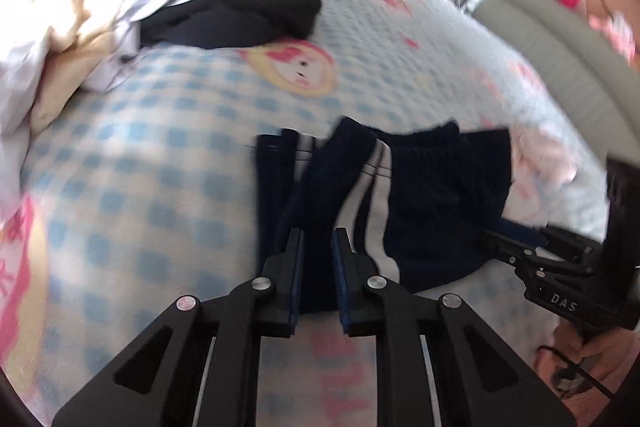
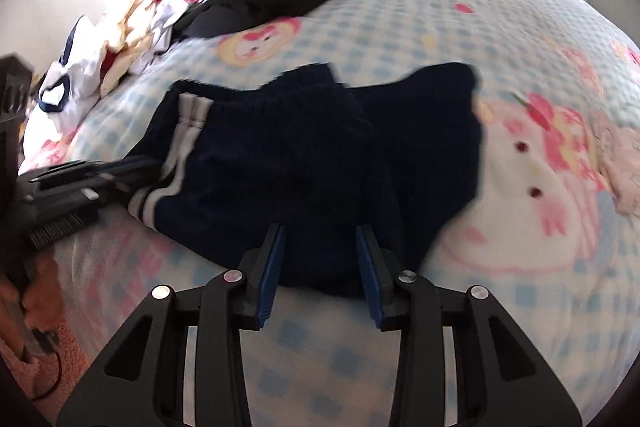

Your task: Fold clothes

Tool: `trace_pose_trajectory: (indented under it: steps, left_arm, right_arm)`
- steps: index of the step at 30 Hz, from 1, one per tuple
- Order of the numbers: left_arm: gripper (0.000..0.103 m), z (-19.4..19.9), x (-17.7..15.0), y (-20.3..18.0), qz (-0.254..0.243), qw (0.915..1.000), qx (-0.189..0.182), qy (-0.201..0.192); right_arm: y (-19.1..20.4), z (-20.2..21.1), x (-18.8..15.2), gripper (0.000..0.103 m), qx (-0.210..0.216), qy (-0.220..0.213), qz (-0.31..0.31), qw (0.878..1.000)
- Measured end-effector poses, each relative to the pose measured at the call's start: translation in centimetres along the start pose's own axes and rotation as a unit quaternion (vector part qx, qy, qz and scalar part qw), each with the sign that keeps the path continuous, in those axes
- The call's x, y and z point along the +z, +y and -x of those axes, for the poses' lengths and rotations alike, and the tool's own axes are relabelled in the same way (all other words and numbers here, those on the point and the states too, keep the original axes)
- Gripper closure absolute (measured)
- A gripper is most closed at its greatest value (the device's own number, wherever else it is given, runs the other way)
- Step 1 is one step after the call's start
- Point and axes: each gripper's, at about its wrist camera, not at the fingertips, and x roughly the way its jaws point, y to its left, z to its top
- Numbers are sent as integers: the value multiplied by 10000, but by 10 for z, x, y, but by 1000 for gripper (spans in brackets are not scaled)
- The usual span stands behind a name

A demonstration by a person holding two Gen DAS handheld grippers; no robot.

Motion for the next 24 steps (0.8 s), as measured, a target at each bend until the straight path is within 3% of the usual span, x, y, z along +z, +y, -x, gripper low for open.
trace_pose_trajectory:
  steps: [2,4,7,9,12,14,18,21,24]
  left_arm:
    - [71,11,-3,14,280,9993,-156,-182]
    - [67,15,-6,26,597,9976,-284,-226]
    - [49,11,-8,34,876,9941,-634,-85]
    - [49,0,-10,35,936,9931,-711,18]
    - [52,-15,-13,30,803,9958,-411,171]
    - [61,-17,-13,27,693,9974,-154,137]
    - [62,-11,-12,25,604,9981,119,-65]
    - [62,-7,-11,33,767,9966,-235,-199]
    - [57,-9,-6,45,1120,9903,-817,-52]
  right_arm:
    - [-13,16,-3,65,-15,-161,-261,9995]
    - [-24,35,-6,63,-140,-387,-560,9976]
    - [-40,32,-14,62,268,-325,-1283,9908]
    - [-49,19,-22,61,713,-97,-1828,9805]
    - [-43,7,-28,61,513,0,-1732,9835]
    - [-40,5,-26,61,417,-33,-1637,9856]
    - [-41,11,-23,63,-137,-23,-1413,9899]
    - [-41,22,-21,62,-293,-111,-1406,9896]
    - [-53,37,-19,56,90,-444,-1660,9851]
